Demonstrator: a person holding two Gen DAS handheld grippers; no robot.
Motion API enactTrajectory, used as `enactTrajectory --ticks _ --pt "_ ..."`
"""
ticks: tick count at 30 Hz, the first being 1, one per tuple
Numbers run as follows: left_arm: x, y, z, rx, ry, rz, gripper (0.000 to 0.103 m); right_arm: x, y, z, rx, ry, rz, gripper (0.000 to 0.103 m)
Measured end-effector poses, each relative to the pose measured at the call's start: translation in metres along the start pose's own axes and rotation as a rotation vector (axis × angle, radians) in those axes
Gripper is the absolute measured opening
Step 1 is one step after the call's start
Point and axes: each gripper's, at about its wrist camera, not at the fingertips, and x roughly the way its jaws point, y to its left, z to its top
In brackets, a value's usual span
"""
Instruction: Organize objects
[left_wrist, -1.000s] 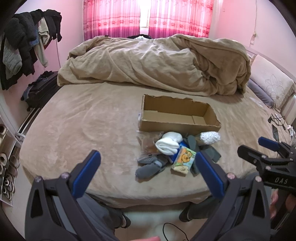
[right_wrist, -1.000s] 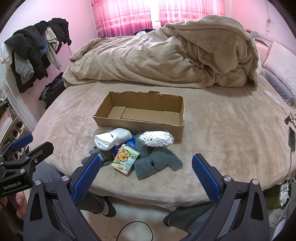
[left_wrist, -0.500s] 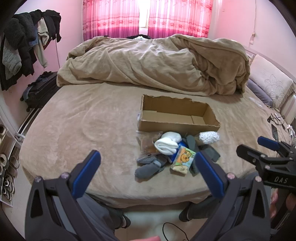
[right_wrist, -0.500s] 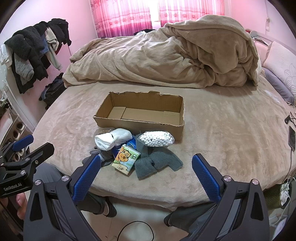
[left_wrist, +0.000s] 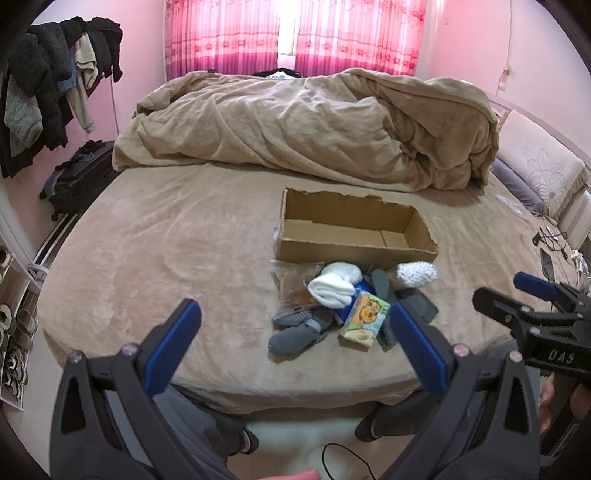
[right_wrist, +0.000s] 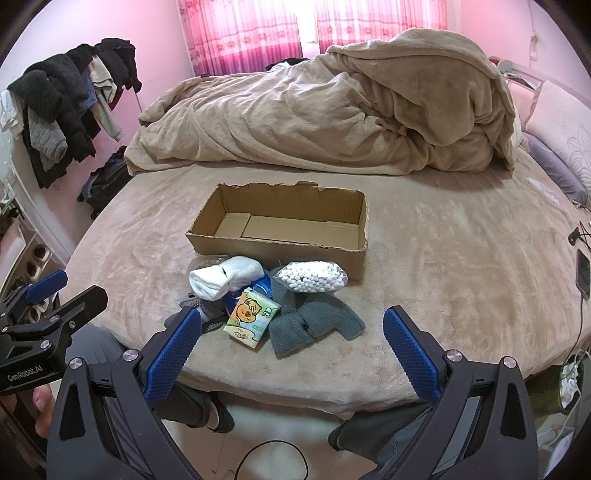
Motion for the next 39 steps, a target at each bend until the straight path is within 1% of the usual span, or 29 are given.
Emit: enactTrajectory --ticks 12,19,22,28,32,34,39 --pt "0.001 -0.002 0.0 0.006 0.003 -0.011 0.103 0.001 -0.001 0.0 0.002 -0.001 0.001 0.1" --pt "0.017 0.002 -0.001 0.002 0.02 -0.011 0.103 0.005 -0.005 0.002 0.015 0.007 0.0 0.101" --pt "0.031 0.007 -0.003 -0.002 0.036 -0.007 0.103 0.012 -0.01 0.003 0.014 0.014 -0.004 0.1" --pt "0.078 0.02 -0.016 -0.022 0.114 -0.01 0.102 0.036 -0.025 0.004 -0.003 0.014 -0.027 0.101" --pt "0.107 0.024 -0.023 -0.025 0.152 -0.036 0.101 0.056 -0.042 0.001 0.022 0.042 -0.039 0.1" --pt "0.121 0.024 -0.024 -0.024 0.162 -0.053 0.098 0.068 -0.049 0.0 0.036 0.057 -0.033 0.1" --pt "0.15 0.024 -0.016 -0.021 0.184 -0.069 0.097 0.098 -0.049 0.002 0.032 0.091 -0.01 0.1"
